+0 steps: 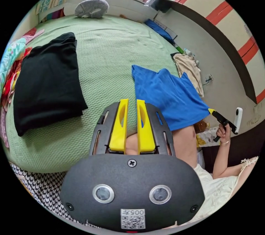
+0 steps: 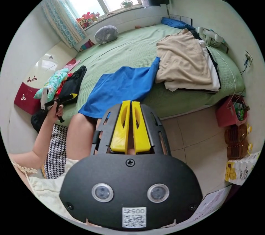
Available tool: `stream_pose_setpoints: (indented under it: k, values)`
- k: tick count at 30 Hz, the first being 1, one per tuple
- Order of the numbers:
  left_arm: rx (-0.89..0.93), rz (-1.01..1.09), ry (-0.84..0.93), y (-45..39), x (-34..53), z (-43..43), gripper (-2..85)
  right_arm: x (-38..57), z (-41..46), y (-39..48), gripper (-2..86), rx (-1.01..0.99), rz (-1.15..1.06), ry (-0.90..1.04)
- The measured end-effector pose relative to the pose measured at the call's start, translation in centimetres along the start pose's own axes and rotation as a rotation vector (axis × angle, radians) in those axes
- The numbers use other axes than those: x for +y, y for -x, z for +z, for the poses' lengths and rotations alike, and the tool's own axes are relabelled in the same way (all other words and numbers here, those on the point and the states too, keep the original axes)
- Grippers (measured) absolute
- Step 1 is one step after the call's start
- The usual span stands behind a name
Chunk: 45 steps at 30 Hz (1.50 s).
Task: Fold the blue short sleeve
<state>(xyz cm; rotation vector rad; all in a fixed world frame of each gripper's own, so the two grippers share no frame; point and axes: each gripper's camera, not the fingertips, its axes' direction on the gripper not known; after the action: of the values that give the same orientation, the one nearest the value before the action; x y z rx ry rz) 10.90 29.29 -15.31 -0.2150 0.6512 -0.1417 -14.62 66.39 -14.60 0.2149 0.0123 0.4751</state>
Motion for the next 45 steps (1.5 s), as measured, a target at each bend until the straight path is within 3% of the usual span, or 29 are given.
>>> stream_pose_setpoints:
  k: [11,13,18,31,40,45]
  values:
    - [0.015,0.015,0.164,-2.2,-10.2,10.0,11.9,-0.5,1.8,1.2,-1.6,0.050,-0.074,0.107]
    - [-0.090,0.024,0.190,-3.2,-10.6,10.8,11.0,-0.4,1.8,1.7,-1.6,0.089,-0.104,0.119]
    - [-0.142,0.035,0.131,-4.4,-10.2,8.7,4.0,-0.1,2.0,2.5,-1.6,0.093,-0.130,0.117]
    - [-0.031,-0.172,0.074,0.7,-7.4,1.1,4.7,-0.1,2.0,4.6,-1.6,-0.009,-0.050,0.073]
    - [-0.111,0.084,0.052,-7.9,-0.4,-1.8,8.5,-0.5,0.9,5.8,-1.6,0.021,-0.022,0.065]
    - [-0.022,0.182,0.081,-14.3,2.7,-0.6,11.6,-2.6,-1.5,8.8,-1.6,-0.009,-0.060,-0.013]
